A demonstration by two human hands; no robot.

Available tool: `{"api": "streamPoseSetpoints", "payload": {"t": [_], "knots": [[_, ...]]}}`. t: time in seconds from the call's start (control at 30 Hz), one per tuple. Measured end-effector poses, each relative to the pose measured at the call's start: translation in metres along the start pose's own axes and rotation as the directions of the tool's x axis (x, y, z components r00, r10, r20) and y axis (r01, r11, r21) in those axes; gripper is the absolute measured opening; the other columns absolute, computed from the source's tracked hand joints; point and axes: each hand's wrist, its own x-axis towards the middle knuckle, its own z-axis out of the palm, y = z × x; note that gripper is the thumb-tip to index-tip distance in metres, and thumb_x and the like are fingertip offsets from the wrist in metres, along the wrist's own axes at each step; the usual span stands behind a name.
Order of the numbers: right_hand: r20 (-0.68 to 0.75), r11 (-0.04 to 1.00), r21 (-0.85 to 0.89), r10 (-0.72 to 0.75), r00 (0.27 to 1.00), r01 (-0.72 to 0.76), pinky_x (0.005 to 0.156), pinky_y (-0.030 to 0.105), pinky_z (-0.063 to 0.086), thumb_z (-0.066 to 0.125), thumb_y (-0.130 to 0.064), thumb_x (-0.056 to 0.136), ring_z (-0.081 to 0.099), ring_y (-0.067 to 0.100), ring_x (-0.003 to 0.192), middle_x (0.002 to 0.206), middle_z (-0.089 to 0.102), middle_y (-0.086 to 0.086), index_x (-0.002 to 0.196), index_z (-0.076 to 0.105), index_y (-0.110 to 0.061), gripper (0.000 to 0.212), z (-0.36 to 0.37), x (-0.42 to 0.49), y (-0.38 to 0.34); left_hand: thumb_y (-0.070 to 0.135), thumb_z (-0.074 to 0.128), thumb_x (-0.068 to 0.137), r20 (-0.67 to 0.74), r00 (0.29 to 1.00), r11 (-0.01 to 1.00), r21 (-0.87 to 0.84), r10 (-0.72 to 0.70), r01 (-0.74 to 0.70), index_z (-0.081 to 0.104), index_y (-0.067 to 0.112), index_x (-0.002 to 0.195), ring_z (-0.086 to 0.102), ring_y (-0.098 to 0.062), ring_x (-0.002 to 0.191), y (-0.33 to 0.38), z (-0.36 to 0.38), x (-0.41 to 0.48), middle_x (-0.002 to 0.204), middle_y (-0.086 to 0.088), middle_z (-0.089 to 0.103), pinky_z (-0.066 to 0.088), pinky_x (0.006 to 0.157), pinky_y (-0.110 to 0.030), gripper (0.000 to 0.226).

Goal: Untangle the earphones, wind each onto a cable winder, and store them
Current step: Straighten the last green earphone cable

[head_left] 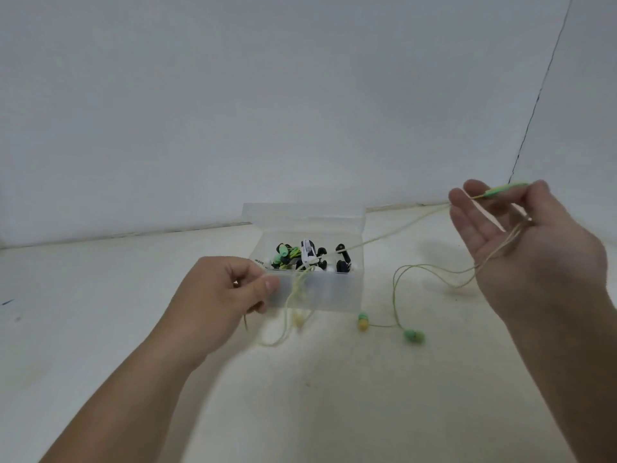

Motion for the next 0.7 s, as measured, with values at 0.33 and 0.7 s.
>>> {"api": "streamPoseSetpoints", "payload": {"t": [0.33, 0.7], "knots": [[-0.193, 0.766, -0.631, -0.307, 0.932, 0.122, 0.068, 0.02, 0.044, 0.05, -0.032, 0.097, 0.058, 0.008, 0.073, 0.079, 0.059, -0.006, 0.064, 0.071, -0.026, 0.039, -0.01, 0.006, 0.014, 0.01, 0.079, 0.07, -0.045, 0.976, 0.918, -0.352, -0.213, 0.184, 0.043, 0.019, 0.058, 0.018, -0.014, 0.045, 0.004, -0.003, 0.001, 0.053, 0.005, 0.023, 0.017, 0.048, -0.024, 0.039], [-0.099, 0.577, -0.779, -0.499, 0.861, 0.246, 0.057, 0.03, 0.029, 0.044, -0.036, 0.094, 0.033, 0.01, 0.046, 0.033, 0.033, -0.016, 0.067, 0.067, -0.031, 0.036, -0.013, 0.004, 0.011, 0.034, 0.074, 0.083, -0.369, 0.807, 0.86, -0.409, -0.461, 0.304, 0.031, 0.022, 0.059, 0.02, -0.019, 0.045, -0.004, -0.012, 0.008, 0.053, 0.0, 0.026, 0.017, 0.052, -0.028, 0.051]]}}
